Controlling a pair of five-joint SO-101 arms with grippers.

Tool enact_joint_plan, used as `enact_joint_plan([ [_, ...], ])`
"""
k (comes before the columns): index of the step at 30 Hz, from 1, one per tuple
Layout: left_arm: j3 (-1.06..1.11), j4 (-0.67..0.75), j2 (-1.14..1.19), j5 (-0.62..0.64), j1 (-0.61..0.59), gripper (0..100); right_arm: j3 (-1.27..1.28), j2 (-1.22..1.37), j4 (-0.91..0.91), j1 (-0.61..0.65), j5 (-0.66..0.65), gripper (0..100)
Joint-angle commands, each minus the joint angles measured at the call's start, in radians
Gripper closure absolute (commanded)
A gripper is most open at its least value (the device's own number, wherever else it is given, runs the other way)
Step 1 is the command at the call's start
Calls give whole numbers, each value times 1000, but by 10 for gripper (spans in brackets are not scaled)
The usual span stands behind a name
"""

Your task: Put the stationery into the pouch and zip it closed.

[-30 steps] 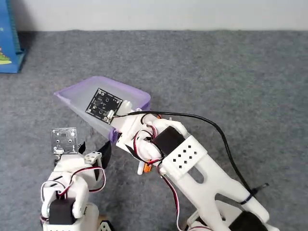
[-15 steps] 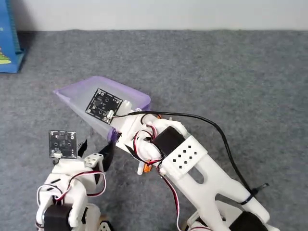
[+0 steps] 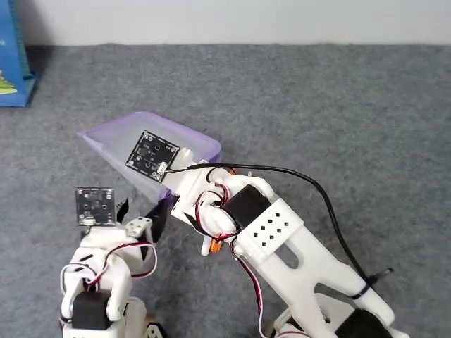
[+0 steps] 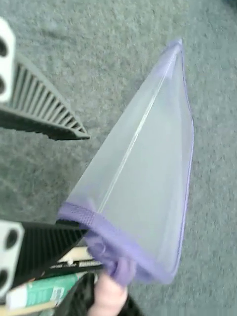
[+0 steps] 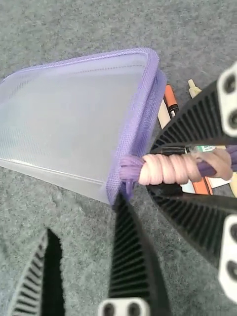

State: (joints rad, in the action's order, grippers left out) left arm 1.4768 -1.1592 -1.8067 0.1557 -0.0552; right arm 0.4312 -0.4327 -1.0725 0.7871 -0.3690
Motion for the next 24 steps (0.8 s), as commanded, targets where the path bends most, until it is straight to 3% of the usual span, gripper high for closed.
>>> enact_joint_plan([
  [1, -2, 25, -5, 5, -26, 743, -31, -39, -13, -7, 2, 990],
  [13, 7, 8, -3, 5, -14, 743, -31, -113, -41, -4, 3, 990],
  [18, 27, 9, -3, 3, 71, 743, -29, -134, -53, -4, 3, 990],
  [24, 28, 38, -3, 5, 14, 743, 17, -143, -44, -2, 2, 990],
])
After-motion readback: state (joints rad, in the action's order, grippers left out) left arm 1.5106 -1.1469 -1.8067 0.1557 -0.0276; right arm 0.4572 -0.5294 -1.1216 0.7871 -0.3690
